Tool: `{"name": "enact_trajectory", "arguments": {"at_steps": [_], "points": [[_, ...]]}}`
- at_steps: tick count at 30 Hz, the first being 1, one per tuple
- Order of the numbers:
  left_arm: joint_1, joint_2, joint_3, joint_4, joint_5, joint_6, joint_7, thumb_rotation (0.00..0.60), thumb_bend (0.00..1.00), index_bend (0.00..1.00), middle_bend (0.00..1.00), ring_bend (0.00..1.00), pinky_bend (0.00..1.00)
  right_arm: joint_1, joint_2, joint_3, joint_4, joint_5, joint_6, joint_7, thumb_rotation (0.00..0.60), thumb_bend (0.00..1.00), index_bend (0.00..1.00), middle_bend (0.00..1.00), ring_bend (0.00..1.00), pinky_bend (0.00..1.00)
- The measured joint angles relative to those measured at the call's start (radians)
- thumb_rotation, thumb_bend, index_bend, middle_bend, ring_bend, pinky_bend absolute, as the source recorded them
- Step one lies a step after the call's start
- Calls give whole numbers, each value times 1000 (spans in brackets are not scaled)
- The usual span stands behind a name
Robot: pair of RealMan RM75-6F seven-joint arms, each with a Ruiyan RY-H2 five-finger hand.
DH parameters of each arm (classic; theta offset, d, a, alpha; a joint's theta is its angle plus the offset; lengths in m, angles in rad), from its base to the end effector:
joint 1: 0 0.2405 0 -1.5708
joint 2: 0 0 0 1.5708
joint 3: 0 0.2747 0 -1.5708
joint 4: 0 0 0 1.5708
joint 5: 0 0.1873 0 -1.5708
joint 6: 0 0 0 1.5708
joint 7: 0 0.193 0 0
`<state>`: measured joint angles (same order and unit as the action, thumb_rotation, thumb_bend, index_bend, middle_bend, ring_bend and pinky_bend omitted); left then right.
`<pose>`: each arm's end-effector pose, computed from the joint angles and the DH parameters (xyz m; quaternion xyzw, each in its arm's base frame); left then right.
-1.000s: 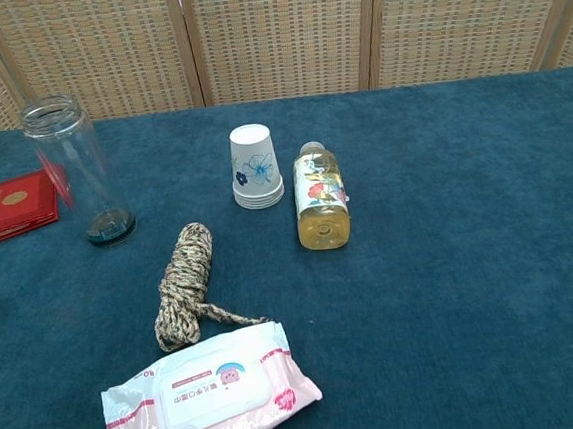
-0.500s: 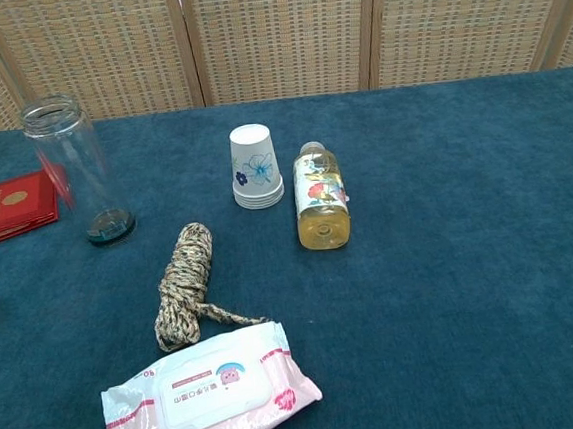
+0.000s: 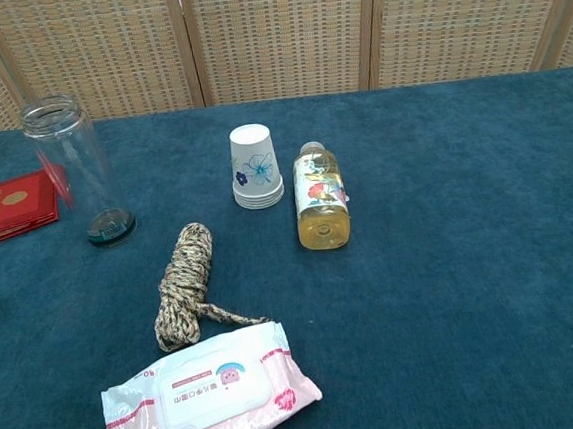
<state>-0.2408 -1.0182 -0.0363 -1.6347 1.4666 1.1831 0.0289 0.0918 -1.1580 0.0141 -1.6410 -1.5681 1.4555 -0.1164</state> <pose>-0.3137 0.2696 0.1692 -0.6855 -0.4000 -0.2984 0.5301 -0.3022 -0.2233 0.1560 0.6394 -0.3721 0.3705 0.5616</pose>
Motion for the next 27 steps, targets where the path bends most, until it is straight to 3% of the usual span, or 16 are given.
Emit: {"name": "enact_trajectory", "arguments": {"at_steps": [8,18,27], "points": [[-66,-16,-2,56,-54,-131,10,600,203,237,0,0,0,-1,0,2,2,2,1,3,600,0,67,0,0,0],[-118,-119,-2,167,-119,-216,60,600,212,321,0,0,0,-1,-1,3,7,6,1,6,600,0,67,0,0,0],[-149,-198,-2,242,-140,-248,87,600,309,369,0,0,0,1,-4,5,14,11,-4,10,600,0,67,0,0,0]]}}
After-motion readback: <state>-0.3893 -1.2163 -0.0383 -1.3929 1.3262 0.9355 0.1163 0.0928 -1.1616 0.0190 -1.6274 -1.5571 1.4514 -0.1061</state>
